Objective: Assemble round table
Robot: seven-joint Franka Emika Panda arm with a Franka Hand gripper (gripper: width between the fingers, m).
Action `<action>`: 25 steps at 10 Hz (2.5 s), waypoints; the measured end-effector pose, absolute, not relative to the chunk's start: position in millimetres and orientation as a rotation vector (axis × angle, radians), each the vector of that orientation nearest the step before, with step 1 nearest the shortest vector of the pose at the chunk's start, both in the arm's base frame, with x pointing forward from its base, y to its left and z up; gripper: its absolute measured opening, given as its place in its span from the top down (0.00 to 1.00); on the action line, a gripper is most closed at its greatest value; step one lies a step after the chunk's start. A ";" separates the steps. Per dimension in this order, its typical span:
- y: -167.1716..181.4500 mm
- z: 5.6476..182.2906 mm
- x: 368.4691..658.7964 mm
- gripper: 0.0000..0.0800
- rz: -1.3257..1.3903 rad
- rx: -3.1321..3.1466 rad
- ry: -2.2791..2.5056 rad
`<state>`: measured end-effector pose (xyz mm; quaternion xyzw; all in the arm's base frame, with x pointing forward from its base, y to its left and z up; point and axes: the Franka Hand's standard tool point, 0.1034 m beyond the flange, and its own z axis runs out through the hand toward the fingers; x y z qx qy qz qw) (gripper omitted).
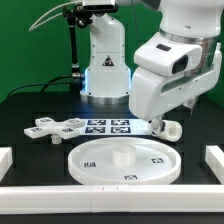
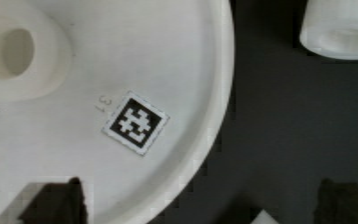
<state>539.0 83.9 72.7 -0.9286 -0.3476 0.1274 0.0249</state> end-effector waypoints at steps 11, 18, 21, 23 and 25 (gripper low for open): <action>45.1 72.8 558.9 0.19 0.147 -2.795 -1.364; 1.1 50.3 553.6 0.19 -0.029 -2.665 -1.670; 1.8 49.2 553.3 0.19 -0.029 -2.665 -1.669; 0.6 36.0 544.7 0.19 -0.013 -2.659 -1.661; -1.3 27.7 541.1 0.19 0.004 -2.655 -1.651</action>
Offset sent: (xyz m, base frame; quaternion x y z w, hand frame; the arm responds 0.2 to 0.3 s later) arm 0.0000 0.0000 0.0000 0.0000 0.0000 0.0000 1.0000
